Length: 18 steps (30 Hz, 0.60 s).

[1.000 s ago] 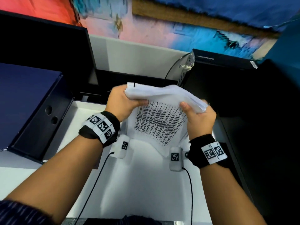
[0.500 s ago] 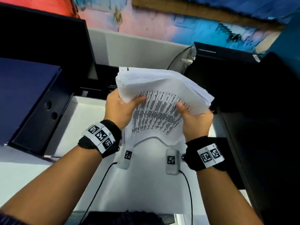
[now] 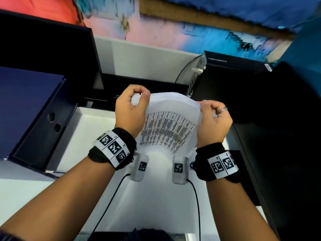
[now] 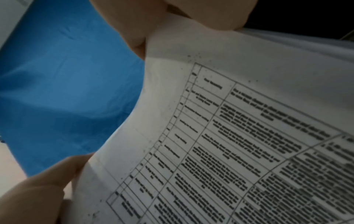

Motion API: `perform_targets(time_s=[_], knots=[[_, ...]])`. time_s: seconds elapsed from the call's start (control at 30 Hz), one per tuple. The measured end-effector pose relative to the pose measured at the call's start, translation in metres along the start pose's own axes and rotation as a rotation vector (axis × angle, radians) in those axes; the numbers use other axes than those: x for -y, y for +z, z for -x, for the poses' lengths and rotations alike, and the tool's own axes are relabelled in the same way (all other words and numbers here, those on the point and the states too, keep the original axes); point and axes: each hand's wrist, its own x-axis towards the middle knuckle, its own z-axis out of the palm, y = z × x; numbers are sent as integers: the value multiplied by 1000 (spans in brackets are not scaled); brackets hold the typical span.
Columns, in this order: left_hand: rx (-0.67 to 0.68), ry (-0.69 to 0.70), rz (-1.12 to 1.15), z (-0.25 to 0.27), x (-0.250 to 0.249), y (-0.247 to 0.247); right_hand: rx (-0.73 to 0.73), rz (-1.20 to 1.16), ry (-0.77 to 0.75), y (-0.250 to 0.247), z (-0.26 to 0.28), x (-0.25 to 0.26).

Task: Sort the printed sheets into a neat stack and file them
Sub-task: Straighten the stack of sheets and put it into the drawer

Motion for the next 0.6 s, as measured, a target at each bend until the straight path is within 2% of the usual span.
perform_targets(time_s=[0.13,0.27,0.37,0.43,0.5,0.6], knots=[[26,-33,5,-9,-2,-1,0,-65,59,3,-2,0],[32,-166,104,-17,-3,-2,12,-62,13,4,-1,0],[6,-195,93,-21,-3,-2,80,-60,-53,-6,1,-4],[-20,-214,101,-22,-3,-1,159,-34,-37,-14,4,-13],[-5,-180,102,-22,-4,-3,210,51,6,-18,7,-23],[144,-81,61,-19,-3,-9,225,90,53,-18,8,-32]])
